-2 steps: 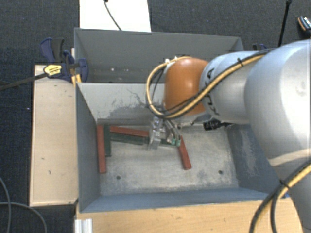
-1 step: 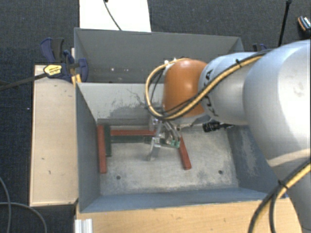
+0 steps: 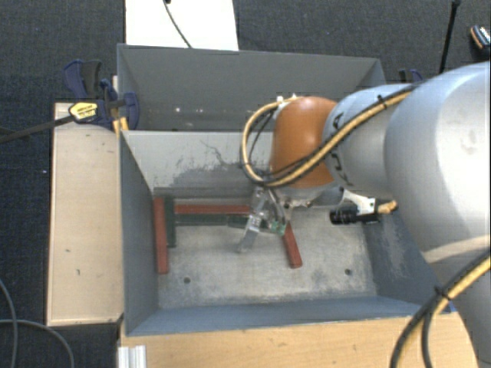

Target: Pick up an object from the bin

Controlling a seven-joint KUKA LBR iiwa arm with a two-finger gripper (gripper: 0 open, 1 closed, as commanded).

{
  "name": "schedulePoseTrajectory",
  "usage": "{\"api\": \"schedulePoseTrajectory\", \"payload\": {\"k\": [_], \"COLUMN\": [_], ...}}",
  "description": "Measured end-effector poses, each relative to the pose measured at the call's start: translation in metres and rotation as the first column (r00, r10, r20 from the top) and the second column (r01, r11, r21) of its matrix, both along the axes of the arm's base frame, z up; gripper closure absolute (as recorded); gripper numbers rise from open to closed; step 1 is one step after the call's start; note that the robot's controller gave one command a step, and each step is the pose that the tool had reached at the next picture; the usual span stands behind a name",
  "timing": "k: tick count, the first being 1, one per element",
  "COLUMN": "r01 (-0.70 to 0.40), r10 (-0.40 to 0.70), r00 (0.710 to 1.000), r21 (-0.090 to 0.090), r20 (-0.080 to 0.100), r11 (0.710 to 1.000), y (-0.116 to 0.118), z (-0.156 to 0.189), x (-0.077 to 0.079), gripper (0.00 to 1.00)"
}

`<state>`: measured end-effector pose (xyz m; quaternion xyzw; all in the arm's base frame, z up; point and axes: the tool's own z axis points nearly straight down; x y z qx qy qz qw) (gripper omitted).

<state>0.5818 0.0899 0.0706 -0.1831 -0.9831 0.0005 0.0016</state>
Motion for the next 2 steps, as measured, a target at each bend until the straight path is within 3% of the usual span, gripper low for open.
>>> {"api": "schedulePoseTrajectory", "payload": {"k": [1,2], "r01": [0.002,-0.202], "r10": [-0.002,0.202], "r00": [1.000,0.979], "r21": [-0.001,-0.001], "r20": [0.001,0.013], "r11": [1.000,0.979], "y": [-0.001,-0.012], "z": [0.000,0.137], "x": [0.000,0.008], "gripper": [1.00,1.00]}}
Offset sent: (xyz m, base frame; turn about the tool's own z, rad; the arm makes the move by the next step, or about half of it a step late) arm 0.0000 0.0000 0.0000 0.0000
